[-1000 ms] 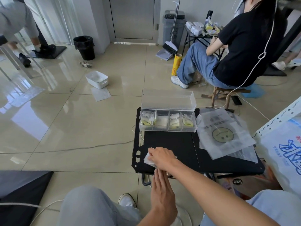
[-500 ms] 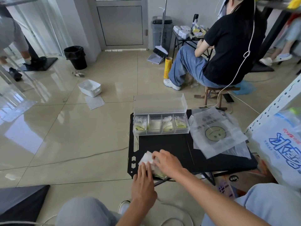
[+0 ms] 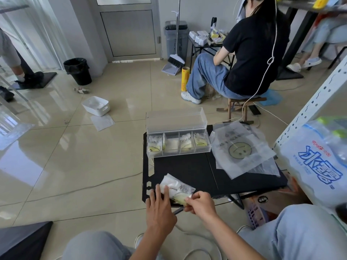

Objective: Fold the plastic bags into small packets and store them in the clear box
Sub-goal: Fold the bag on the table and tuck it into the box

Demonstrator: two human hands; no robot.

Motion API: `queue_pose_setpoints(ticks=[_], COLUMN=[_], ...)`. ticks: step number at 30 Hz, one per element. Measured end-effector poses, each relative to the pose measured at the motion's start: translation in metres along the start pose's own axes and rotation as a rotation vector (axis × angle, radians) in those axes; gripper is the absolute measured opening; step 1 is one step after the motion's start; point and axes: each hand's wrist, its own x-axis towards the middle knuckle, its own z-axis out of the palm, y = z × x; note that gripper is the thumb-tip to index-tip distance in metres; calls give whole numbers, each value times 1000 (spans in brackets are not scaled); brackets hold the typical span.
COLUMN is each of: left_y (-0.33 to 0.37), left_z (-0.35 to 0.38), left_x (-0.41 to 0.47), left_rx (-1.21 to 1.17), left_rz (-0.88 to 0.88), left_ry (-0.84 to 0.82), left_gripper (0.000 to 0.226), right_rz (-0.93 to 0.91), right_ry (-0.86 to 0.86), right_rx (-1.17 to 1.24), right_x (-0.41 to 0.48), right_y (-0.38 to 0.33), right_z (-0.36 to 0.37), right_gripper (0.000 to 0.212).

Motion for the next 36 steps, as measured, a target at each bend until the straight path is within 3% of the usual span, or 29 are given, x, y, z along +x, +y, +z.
queue_pose_setpoints(ticks=[5,10,13,15,18,21,29,33,36], left_y=[5,8,21,24,20,19,2,6,10], left_z=[4,-6,0,13,22,19,31,35,39], left_x=[4,7,-3,-6,2,10,25,25,23], left_rx=[-72,-270,-209,-190,-180,-191,-40,-50,-44], left_rz=[22,-156,99,285,251,297,296,257,242], left_ry=[8,112,212,194,71,57,52,129,145], left_gripper=[93,85,77,70,79,83,60,62,69], right_rz=[-18,17,25,17,19,20,13,-10,-60], right_ry=[-6,16,14,14,-21,-50,-150,-111,-20], right_rx=[-110,-151,-173,-199,-206,-248,-333,-390,-408], right_x=[0,3,4,5,4,6,16,20,27], right_y=[-11,-10,-11,-12,-12,-11,-16,-20,-17], right_z=[-5,-6,-6,-8,-13,-18,-28,-33,-29], right_gripper=[8,17,16,13,12,13,19,11,26])
